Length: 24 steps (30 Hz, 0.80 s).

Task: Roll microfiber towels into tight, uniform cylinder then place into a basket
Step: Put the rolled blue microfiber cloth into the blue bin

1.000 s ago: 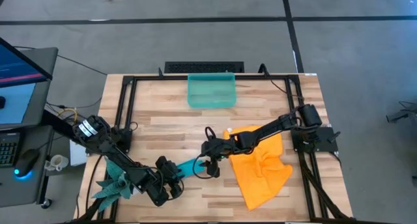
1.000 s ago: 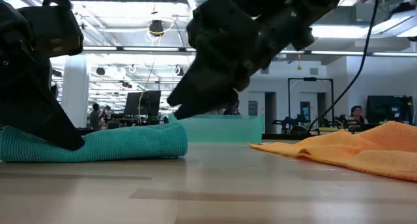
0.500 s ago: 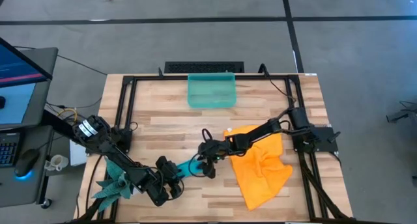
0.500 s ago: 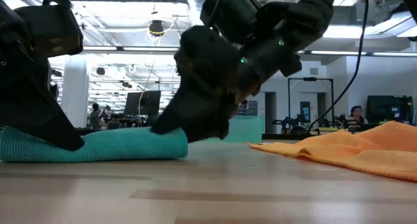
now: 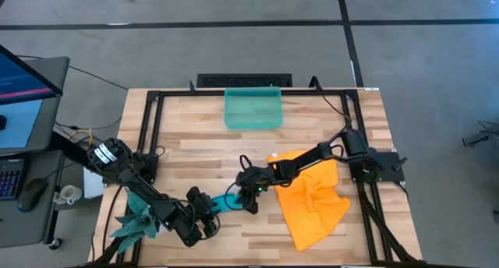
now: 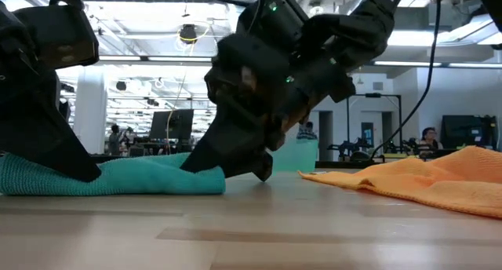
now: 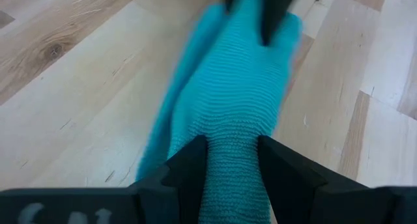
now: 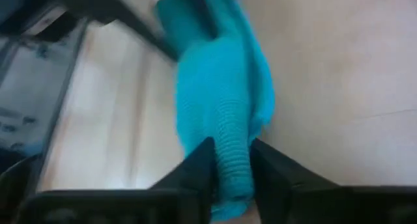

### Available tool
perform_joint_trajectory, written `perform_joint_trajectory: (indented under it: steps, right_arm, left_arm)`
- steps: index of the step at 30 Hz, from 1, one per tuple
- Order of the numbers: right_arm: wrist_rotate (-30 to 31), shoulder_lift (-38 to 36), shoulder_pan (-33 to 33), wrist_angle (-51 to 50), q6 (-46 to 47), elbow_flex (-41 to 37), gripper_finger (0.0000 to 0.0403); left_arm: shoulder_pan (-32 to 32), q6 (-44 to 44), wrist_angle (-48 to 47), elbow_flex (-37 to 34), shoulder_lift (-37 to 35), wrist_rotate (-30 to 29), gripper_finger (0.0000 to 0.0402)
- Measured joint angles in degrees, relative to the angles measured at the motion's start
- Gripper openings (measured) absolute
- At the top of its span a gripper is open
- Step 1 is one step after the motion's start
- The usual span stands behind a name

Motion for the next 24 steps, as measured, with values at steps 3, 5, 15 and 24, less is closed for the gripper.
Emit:
perform_joint_trajectory:
  steps: [3, 5, 15, 24]
  right_arm:
    - [-1.5, 0.0, 0.2, -0.1, 0.0, 0.0, 0.0055]
    - [-1.8, 0.0, 0.2, -0.1, -0.2, 0.0, 0.0024]
    - [-0.5, 0.0, 0.3, -1.3, -1.5, -0.1, 0.0014]
    - [-0.2, 0.1, 0.3, -1.6, -1.7, -0.1, 0.0016]
  left_arm:
    - [0.1, 0.1, 0.1, 0.0, 0.0, 0.0, 0.0138]
    - [0.1, 0.1, 0.1, 0.0, 0.0, 0.0, 0.0138]
    - [0.1, 6.5, 1.5, 0.0, 0.0, 0.1, 0.0148]
    - [0.4, 7.0, 0.0, 2.2, -0.4, 1.0, 0.0226]
